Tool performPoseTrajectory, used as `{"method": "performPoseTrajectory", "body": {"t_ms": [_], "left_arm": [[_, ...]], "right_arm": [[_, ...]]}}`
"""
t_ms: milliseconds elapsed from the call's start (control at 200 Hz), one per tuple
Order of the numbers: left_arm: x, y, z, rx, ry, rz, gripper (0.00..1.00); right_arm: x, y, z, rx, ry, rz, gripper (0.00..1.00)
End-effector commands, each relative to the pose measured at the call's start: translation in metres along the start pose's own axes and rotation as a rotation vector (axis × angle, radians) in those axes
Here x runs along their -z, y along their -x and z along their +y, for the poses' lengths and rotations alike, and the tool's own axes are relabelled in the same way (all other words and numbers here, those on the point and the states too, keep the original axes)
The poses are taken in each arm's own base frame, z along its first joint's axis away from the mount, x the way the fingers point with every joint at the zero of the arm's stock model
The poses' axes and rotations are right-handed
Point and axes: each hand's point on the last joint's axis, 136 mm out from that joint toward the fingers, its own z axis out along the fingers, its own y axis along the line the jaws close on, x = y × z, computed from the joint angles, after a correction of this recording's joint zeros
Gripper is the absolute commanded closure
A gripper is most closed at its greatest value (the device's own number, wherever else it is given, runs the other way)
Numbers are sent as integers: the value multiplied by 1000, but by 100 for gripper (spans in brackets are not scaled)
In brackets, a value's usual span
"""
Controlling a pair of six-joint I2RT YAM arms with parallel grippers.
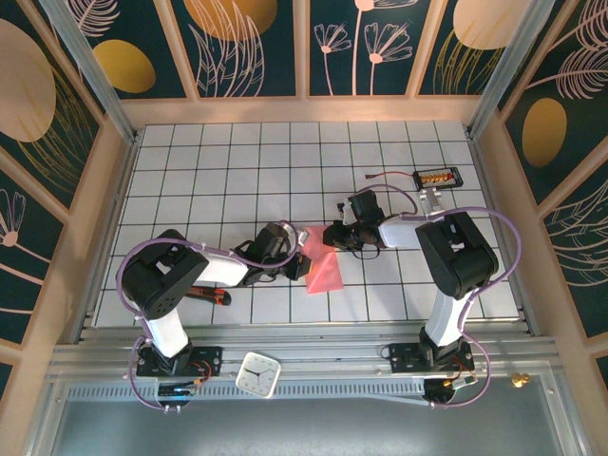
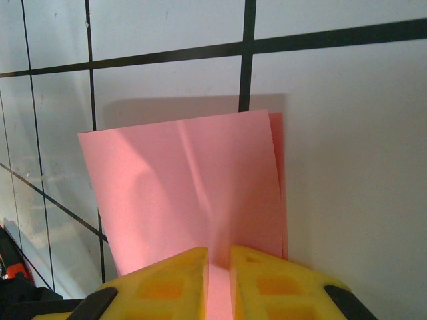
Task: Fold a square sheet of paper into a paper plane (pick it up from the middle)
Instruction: Fold the triangle a second time at the center of the table.
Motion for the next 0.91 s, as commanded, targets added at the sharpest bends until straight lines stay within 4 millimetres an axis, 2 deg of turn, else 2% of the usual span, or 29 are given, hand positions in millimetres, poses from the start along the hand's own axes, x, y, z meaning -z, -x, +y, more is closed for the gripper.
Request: {"method": "performPoseTrajectory", "body": {"t_ms": [0, 230, 365, 530, 656, 781, 901], "left_arm": [[-6, -19, 17, 15, 61, 65, 100], [-7, -32, 30, 21, 127, 139, 100], [-5, -43, 33, 37, 143, 180, 100], [-2, -54, 37, 55, 157, 215, 100], [-4, -54, 38, 55, 162, 219, 100], [-5, -53, 38, 58, 161, 219, 100], [-5, -53, 39, 62, 164, 220, 100]], "right_arm": [[-8, -17, -16, -16, -64, 51, 82], [-7, -14, -13, -9, -62, 47, 81], [-2, -5, -3, 9, -45, 33, 79], [16, 15, 20, 48, -12, -10, 77], [33, 24, 32, 65, -5, -50, 77], [51, 13, 35, 41, 6, -76, 77], [65, -16, 43, 4, 82, -93, 85]]}}
